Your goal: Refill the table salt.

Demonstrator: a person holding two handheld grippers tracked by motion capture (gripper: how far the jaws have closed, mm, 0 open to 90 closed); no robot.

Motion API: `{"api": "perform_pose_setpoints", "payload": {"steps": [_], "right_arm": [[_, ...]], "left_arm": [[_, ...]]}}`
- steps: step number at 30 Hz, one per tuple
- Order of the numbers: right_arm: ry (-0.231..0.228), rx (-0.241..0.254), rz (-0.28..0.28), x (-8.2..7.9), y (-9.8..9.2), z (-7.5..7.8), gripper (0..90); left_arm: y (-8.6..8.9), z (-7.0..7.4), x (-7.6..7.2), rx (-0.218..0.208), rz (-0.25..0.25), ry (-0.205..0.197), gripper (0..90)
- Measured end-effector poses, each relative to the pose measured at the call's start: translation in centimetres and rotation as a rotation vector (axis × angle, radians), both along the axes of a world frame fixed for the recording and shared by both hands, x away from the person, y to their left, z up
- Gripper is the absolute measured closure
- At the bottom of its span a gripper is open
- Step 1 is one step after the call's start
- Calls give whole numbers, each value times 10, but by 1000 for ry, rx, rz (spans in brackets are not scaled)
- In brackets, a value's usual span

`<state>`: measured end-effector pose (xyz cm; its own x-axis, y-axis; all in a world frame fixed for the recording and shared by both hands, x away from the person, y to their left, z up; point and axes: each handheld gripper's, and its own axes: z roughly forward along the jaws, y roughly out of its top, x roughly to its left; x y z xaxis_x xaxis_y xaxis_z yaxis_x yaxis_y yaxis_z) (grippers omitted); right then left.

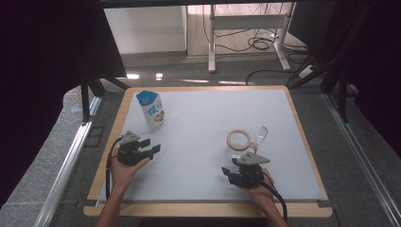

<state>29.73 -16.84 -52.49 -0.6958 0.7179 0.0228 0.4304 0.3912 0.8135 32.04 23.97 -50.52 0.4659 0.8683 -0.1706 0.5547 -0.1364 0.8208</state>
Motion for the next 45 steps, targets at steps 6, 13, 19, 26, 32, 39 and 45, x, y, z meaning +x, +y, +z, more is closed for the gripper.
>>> {"api": "perform_pose_setpoints", "payload": {"steps": [6,13,19,26,32,39,45], "right_arm": [[0,5,0,1,0,1,445],[1,3,7,2,3,1,441],[-1,5,5,2,3,1,439],[0,0,2,2,2,1,436],[-1,5,4,2,3,0,435],[-2,10,-5,3,1,0,433],[-5,5,-1,2,1,1,431]], "left_arm": [[13,6,12,-21,31,-9,453],[28,10,37,-41,68,-25,456],[34,22,61,-32,90,-52,451],[31,32,81,-7,91,-80,449],[33,34,96,-65,84,-79,480],[31,35,104,-72,77,-88,554],[29,38,109,-71,82,-107,614]]}}
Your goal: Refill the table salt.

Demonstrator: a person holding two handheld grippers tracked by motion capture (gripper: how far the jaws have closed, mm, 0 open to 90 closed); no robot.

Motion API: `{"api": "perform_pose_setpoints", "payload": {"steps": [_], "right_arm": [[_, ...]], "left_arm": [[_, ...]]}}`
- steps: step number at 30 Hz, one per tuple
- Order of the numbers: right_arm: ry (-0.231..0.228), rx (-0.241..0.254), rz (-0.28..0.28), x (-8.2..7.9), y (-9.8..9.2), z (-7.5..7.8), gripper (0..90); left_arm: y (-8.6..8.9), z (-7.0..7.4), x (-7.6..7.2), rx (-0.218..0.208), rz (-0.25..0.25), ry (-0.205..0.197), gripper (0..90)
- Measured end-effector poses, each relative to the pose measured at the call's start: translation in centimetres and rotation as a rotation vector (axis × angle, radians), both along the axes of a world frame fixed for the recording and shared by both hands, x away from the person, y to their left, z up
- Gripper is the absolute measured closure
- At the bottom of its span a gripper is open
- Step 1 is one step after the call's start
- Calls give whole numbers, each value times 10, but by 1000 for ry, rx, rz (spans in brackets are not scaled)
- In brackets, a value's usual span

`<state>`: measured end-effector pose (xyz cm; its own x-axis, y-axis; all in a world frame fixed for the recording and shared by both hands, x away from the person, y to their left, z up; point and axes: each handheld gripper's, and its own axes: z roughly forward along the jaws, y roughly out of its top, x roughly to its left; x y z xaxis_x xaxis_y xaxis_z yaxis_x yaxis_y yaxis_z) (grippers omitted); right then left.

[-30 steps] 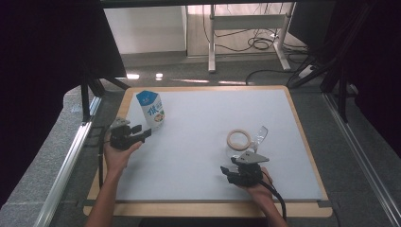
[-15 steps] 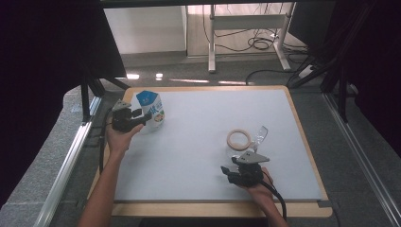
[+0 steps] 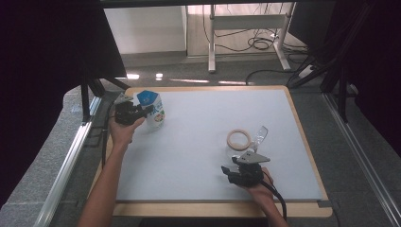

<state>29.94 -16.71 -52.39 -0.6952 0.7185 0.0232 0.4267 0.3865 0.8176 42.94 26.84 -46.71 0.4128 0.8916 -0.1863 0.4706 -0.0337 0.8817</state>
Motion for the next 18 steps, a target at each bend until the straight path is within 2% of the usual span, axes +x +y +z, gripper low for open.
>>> {"api": "perform_pose_setpoints", "payload": {"steps": [5,12,18], "right_arm": [[1,2,-6,1,-1,0,431],[1,1,-4,1,0,0,430],[1,-2,-3,1,0,0,430]], "left_arm": [[-2,-2,2,-4,-8,-15,652],[-2,-5,3,3,-9,0,633],[-3,-5,3,31,-9,-1,733]]}}
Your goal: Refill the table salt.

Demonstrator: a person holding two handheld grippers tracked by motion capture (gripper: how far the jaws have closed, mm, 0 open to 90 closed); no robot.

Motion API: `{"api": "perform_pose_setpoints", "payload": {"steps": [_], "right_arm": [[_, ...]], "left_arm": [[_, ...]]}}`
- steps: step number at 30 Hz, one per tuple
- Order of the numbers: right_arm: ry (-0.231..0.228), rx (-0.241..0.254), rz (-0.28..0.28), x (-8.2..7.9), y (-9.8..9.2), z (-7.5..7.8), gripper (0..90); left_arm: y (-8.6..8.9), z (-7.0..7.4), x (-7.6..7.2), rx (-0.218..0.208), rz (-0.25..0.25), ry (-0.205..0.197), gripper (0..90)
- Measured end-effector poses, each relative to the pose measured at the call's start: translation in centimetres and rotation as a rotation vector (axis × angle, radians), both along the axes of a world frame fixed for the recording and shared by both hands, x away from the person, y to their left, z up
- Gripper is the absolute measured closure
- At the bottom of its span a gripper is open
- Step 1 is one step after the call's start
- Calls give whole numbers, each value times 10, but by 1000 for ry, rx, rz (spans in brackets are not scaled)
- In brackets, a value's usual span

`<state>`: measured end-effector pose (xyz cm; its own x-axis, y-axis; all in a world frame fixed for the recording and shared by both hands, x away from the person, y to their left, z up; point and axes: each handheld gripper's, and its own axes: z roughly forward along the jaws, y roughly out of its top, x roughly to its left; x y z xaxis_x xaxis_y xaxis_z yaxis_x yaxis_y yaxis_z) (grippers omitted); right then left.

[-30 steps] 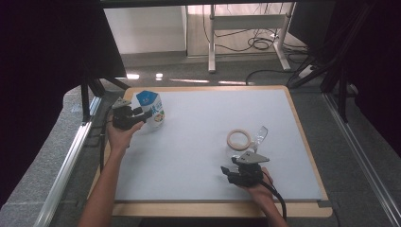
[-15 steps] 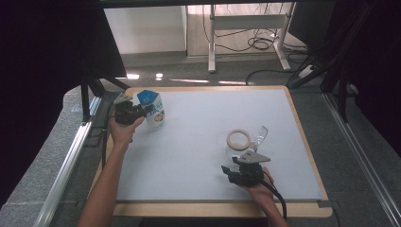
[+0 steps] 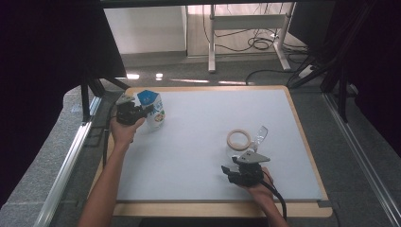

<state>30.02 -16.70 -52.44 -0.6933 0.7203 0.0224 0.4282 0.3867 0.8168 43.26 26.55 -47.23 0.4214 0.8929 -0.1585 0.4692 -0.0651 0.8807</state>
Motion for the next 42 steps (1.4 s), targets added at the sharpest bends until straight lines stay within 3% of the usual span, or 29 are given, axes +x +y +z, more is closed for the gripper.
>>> {"api": "perform_pose_setpoints", "payload": {"steps": [4,10,23,33,42], "right_arm": [[0,1,1,0,0,0,430],[0,-1,2,0,0,-1,430],[1,-4,4,0,1,-1,429],[0,-2,8,0,2,-1,429],[0,-7,13,0,4,-1,429]], "left_arm": [[0,-1,-1,9,-3,-1,815],[3,-4,-3,-14,-9,-12,859],[-1,-3,-3,-18,-7,-30,879],[-10,5,-7,-17,-36,-53,896],[-15,12,-14,-53,-73,-65,898]]}}
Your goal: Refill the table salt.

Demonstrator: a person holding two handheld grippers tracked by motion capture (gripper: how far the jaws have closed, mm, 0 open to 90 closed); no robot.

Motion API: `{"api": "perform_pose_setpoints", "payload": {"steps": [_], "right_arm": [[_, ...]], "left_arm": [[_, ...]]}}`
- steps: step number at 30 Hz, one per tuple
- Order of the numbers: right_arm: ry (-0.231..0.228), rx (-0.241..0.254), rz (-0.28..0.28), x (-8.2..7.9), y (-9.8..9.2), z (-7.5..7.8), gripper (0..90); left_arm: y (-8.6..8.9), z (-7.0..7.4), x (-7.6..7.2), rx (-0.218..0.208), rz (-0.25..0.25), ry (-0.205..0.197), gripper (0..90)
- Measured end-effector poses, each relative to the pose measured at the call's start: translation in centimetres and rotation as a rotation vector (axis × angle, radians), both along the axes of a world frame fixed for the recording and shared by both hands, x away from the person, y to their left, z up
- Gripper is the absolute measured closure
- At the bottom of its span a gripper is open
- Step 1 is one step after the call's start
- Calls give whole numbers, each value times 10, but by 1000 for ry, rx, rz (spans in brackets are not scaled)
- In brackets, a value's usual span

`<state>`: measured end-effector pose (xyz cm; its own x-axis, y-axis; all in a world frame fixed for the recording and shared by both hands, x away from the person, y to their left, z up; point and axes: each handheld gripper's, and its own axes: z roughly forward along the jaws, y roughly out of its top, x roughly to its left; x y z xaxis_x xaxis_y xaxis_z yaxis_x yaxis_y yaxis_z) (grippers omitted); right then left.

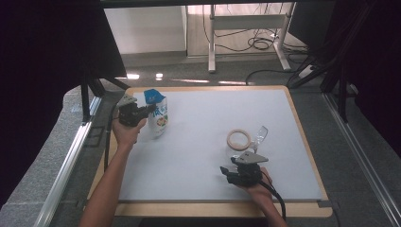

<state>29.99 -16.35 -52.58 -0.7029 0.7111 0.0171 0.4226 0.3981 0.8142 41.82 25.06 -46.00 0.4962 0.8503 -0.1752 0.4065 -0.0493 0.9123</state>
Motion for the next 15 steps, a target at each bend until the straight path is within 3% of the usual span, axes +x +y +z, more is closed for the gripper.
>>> {"api": "perform_pose_setpoints", "payload": {"steps": [8,15], "right_arm": [[0,1,9,-1,2,-1,427],[-2,-4,25,-2,7,-1,419]], "left_arm": [[-4,2,-8,-24,-27,2,899],[-8,2,-15,-19,-44,-2,899]]}}
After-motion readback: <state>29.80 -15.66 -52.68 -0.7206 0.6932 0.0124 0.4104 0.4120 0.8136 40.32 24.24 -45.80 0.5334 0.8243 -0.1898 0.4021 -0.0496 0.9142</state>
